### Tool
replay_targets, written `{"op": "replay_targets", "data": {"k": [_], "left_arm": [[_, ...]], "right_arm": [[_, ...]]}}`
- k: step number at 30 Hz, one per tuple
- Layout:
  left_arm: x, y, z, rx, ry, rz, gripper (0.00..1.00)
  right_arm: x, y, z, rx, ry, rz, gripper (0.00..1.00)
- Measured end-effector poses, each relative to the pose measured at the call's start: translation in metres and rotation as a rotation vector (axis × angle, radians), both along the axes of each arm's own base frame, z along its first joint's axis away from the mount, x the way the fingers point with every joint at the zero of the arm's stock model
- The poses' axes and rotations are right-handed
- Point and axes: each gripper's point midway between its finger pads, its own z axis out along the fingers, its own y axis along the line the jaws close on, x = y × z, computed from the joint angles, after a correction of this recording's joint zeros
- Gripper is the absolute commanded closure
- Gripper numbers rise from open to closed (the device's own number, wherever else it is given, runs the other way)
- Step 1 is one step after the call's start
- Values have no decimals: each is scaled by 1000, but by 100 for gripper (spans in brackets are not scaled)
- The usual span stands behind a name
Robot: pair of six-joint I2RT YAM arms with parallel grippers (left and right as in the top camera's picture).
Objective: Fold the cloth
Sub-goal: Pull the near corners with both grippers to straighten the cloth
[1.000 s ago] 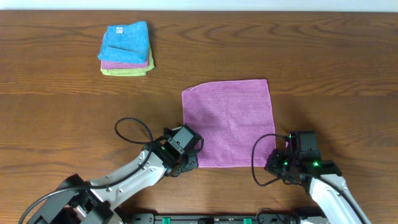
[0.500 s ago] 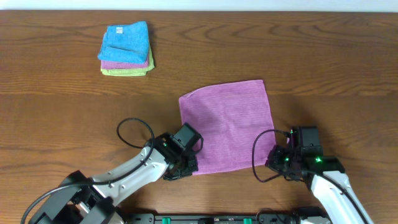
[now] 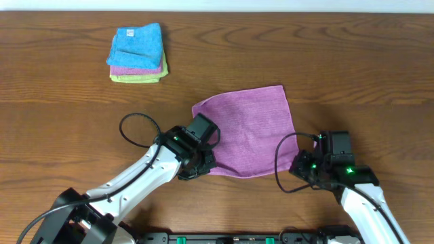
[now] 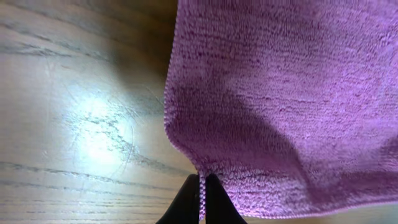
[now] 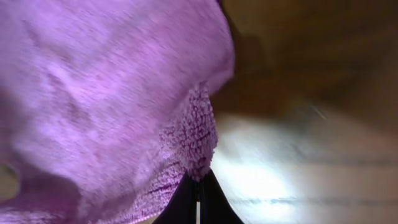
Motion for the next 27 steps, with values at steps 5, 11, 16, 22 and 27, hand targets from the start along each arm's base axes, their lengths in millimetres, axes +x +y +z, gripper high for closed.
{"op": "replay_targets", "data": {"k": [5,11,16,22,27], "left_arm": [[8,4,4,0,-6,26,94],[11,16,8,21,21,65,94],[8,17,8,25,35,63,94],[4,13,10,2,53,57,94],[-4,4,11,-26,74,22,94]], "right_arm": [[7,4,6,17,-33,26,98],[-10,4,14,7,55,44,98],[-18,1,23,-7,82,45,98],[-36,-4,27,-28,119,39,98],[-42,-4,28,-53,128,50,98]]}}
